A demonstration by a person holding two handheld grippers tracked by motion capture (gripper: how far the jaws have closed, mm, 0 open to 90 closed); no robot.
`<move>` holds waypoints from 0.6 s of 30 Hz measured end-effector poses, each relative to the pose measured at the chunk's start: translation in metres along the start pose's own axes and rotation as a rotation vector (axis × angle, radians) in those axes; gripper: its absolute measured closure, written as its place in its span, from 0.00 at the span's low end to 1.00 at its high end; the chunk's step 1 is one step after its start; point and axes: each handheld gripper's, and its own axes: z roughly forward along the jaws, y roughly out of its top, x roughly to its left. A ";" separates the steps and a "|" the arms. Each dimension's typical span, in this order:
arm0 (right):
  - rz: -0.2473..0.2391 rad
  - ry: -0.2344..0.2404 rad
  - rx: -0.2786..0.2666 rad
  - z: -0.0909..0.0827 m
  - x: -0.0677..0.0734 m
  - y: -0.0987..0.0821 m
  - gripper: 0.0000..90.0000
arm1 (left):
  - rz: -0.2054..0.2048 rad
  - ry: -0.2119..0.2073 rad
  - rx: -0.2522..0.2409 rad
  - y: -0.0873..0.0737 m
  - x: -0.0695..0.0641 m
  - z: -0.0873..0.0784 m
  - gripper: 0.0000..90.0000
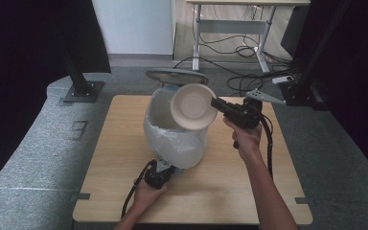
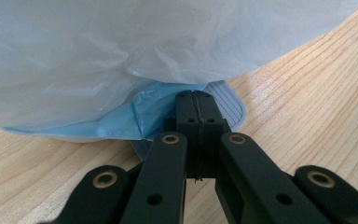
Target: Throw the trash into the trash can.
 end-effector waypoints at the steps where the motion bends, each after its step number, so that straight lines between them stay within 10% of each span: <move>1: 0.001 0.001 0.000 0.002 0.000 0.000 0.94 | 0.000 0.000 0.000 0.000 0.000 0.000 1.00; 18: -0.003 0.011 0.026 0.032 0.007 0.000 0.94 | 0.000 -0.002 0.000 0.000 0.000 0.000 1.00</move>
